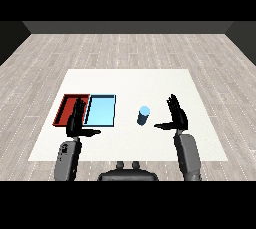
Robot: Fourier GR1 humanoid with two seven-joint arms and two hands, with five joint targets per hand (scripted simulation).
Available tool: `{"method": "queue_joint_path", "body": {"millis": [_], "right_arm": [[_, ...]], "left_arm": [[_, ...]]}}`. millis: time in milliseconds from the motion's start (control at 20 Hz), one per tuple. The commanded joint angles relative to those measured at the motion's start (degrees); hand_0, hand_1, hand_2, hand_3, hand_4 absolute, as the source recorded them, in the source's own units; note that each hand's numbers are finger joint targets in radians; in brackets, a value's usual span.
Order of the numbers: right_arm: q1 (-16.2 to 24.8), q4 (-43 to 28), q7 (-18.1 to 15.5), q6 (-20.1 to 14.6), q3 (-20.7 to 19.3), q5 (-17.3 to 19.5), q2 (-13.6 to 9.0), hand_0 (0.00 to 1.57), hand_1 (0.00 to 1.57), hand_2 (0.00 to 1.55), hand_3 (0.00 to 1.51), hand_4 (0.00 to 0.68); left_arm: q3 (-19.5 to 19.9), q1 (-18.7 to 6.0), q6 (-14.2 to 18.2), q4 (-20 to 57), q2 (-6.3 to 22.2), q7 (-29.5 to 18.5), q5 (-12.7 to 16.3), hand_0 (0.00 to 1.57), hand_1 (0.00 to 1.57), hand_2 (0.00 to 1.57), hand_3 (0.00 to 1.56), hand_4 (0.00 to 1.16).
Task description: Pick the blue can and put it in the blue box
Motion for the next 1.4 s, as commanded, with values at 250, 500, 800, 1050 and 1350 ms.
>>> {"method": "queue_joint_path", "body": {"millis": [250, 500, 800, 1050, 1350], "right_arm": [[-2.53, 3.86, -3.44, 1.37, -0.20, -0.50, 0.55, 0.00, 0.00, 0.00, 0.00, 0.000], [-2.21, 4.63, -3.77, 1.71, -0.33, -1.30, 0.92, 0.00, 0.00, 0.00, 0.00, 0.000], [-3.14, 4.39, -1.95, 0.52, 1.07, -2.46, 3.56, 0.00, 0.00, 0.00, 0.00, 0.000], [-3.58, 6.10, -1.65, 0.26, 2.06, -2.59, 4.34, 0.00, 0.00, 0.00, 0.00, 0.000], [-6.65, 13.00, -5.20, -1.00, 0.66, -5.42, 5.39, 0.00, 0.00, 0.00, 0.00, 0.000]], "left_arm": [[-0.41, 0.16, -1.99, 1.08, -1.22, -5.89, 0.09, 0.00, 0.00, 0.00, 0.00, 0.00], [1.09, -3.13, -0.40, 4.00, -0.86, -5.20, -0.78, 0.00, 0.00, 0.00, 0.00, 0.00], [1.37, -2.14, -1.39, -2.06, -0.37, -0.87, 1.71, 0.00, 0.00, 0.00, 0.00, 0.00], [3.65, -1.54, -3.66, 5.06, 0.49, -7.06, 2.08, 0.00, 0.00, 0.00, 0.00, 0.00], [3.32, -0.43, -1.97, -1.23, -0.10, -2.83, 2.65, 0.00, 0.00, 0.00, 0.00, 0.00]]}}
